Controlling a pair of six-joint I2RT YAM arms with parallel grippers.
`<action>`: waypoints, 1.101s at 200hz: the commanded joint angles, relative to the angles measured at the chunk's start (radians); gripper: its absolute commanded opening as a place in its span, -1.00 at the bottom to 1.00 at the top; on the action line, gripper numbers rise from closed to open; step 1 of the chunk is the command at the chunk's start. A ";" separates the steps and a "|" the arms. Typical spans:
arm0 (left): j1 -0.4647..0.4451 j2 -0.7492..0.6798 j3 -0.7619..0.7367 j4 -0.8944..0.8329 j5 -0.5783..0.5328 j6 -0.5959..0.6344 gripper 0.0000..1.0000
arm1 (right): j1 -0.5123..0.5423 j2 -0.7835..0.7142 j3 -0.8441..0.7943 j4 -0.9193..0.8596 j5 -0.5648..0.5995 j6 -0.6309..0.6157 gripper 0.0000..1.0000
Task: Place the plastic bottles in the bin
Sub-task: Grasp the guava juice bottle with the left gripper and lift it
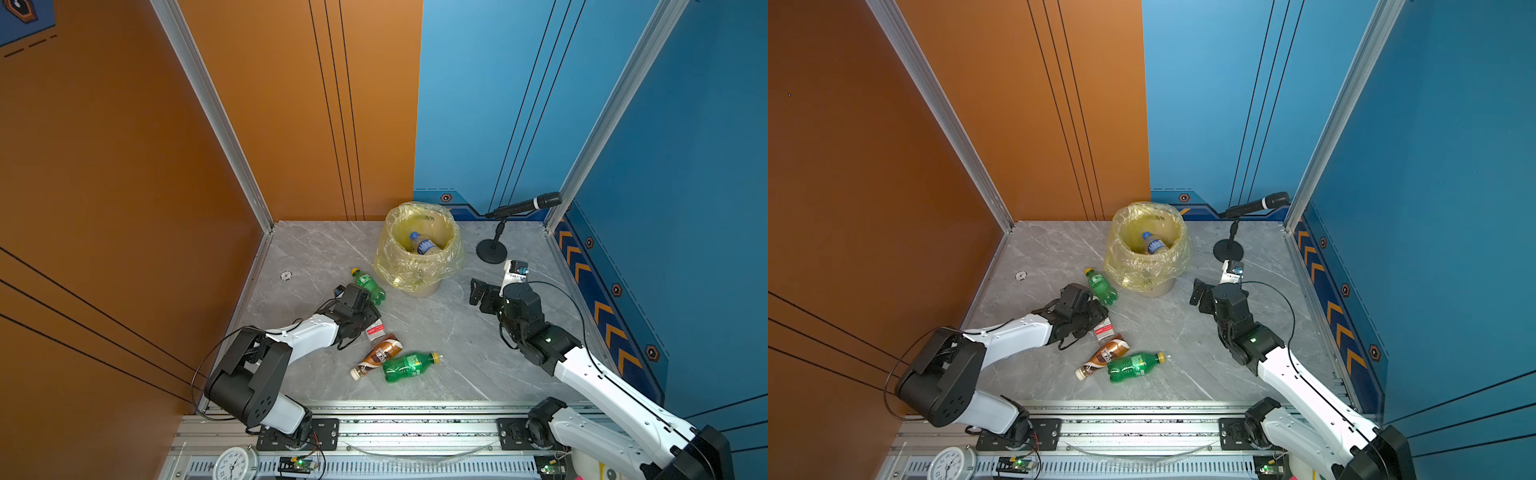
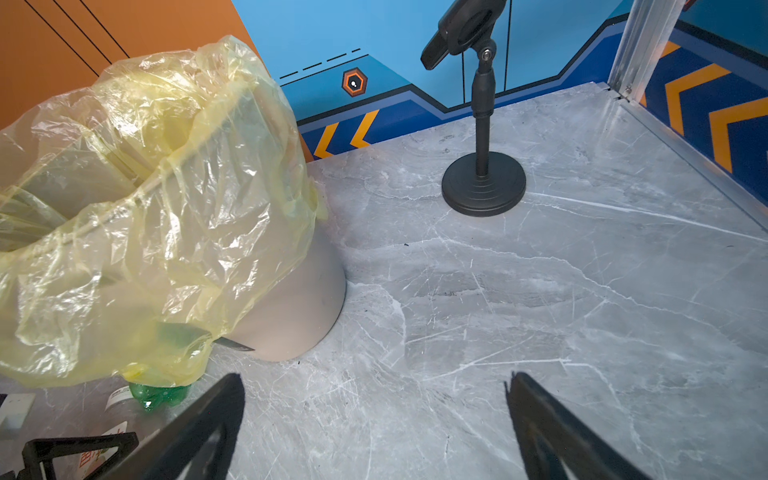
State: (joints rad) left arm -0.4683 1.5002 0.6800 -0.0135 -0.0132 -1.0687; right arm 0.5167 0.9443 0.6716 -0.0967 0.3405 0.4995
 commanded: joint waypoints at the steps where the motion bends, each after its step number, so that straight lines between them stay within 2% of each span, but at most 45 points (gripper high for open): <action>1: 0.013 -0.015 -0.016 0.026 0.010 -0.017 0.27 | -0.007 -0.007 -0.012 -0.007 -0.018 0.017 1.00; 30: 0.024 -0.066 -0.038 0.036 0.009 -0.027 0.21 | -0.009 0.001 -0.005 -0.002 -0.022 0.018 0.99; 58: 0.048 -0.174 -0.095 0.053 0.007 -0.040 0.21 | -0.010 0.008 0.004 -0.001 -0.026 0.019 0.99; 78: 0.067 -0.301 -0.152 0.067 -0.009 -0.035 0.22 | -0.010 0.014 0.007 0.000 -0.031 0.022 0.99; 110: 0.093 -0.556 -0.228 0.032 -0.117 0.023 0.25 | -0.010 0.026 0.009 0.013 -0.039 0.032 0.99; 139: 0.128 -0.702 -0.235 0.002 -0.126 0.075 0.26 | -0.009 0.043 0.019 0.021 -0.050 0.039 0.99; 176: 0.137 -0.763 -0.199 -0.036 -0.139 0.132 0.27 | -0.007 0.047 0.019 0.019 -0.054 0.048 0.99; 220: 0.138 -0.733 -0.103 -0.021 -0.121 0.219 0.27 | -0.006 0.028 0.013 0.001 -0.051 0.053 0.99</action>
State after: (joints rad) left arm -0.3386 0.7525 0.4862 -0.0456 -0.1246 -0.9390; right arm 0.5102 0.9909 0.6720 -0.0895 0.2916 0.5346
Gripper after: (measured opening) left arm 0.687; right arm 0.995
